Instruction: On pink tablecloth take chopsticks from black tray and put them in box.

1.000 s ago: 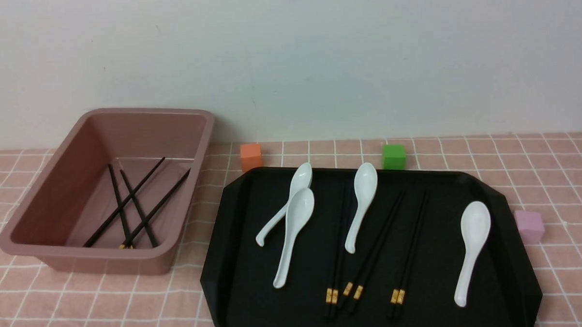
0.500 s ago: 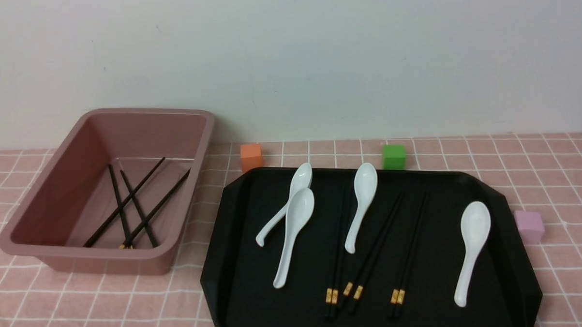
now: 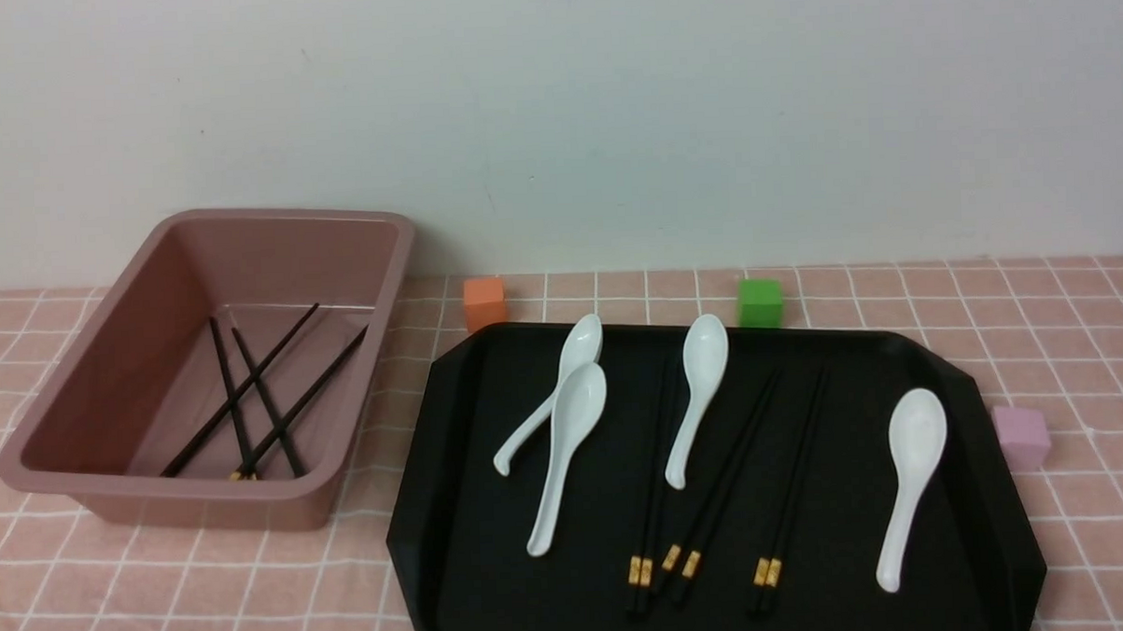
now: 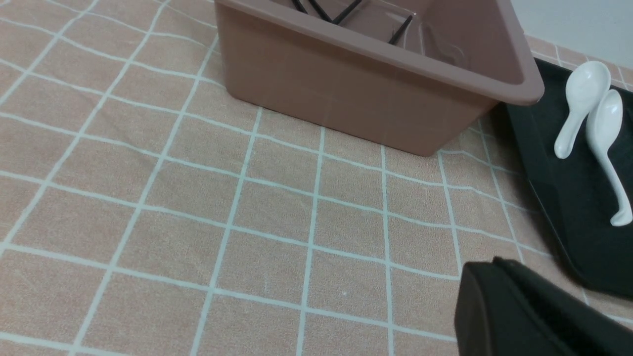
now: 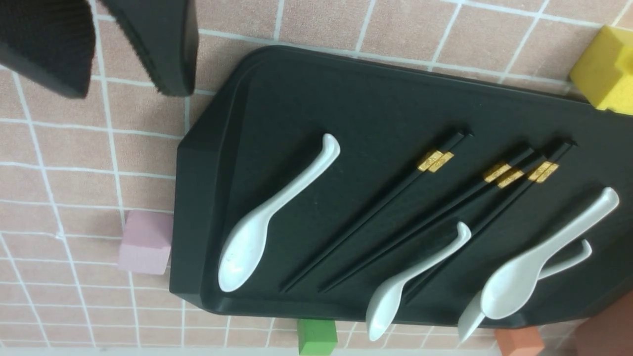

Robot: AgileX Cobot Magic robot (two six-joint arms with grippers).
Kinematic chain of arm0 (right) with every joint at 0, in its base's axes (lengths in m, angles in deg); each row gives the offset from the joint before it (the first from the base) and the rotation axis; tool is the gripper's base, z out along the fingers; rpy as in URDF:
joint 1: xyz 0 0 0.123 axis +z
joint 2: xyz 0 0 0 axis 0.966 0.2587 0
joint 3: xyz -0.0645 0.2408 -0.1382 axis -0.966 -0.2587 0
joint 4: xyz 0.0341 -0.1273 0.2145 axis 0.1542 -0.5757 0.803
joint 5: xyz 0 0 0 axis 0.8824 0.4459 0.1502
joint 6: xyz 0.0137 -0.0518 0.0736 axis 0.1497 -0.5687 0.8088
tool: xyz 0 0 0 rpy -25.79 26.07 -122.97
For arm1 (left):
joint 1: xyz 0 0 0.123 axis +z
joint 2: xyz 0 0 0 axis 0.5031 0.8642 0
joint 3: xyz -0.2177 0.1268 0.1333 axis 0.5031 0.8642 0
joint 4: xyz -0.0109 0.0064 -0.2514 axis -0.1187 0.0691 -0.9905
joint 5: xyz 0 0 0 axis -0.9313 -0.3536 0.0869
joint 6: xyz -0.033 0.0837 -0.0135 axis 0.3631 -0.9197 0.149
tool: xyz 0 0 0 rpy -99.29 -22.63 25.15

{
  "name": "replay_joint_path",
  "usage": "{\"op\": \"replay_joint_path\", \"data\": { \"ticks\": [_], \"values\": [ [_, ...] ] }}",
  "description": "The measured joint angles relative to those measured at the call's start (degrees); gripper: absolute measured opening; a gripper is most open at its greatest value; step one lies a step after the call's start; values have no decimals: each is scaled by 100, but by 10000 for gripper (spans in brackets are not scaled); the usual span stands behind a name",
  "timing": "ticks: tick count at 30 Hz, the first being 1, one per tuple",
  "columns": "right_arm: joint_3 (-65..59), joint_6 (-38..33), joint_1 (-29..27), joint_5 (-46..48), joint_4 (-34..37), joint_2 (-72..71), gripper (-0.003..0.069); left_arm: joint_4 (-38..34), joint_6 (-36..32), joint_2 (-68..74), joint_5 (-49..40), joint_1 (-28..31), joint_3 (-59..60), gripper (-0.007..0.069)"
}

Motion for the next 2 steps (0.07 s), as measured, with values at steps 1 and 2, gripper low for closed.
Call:
{"op": "replay_joint_path", "data": {
  "ticks": [1, 2],
  "values": [
    [0, 0, 0, 0, 0, 0, 240, 0, 0, 0, 0, 0, 0, 6],
    [0, 0, 0, 0, 0, 0, 240, 0, 0, 0, 0, 0, 0, 7]
  ]
}}
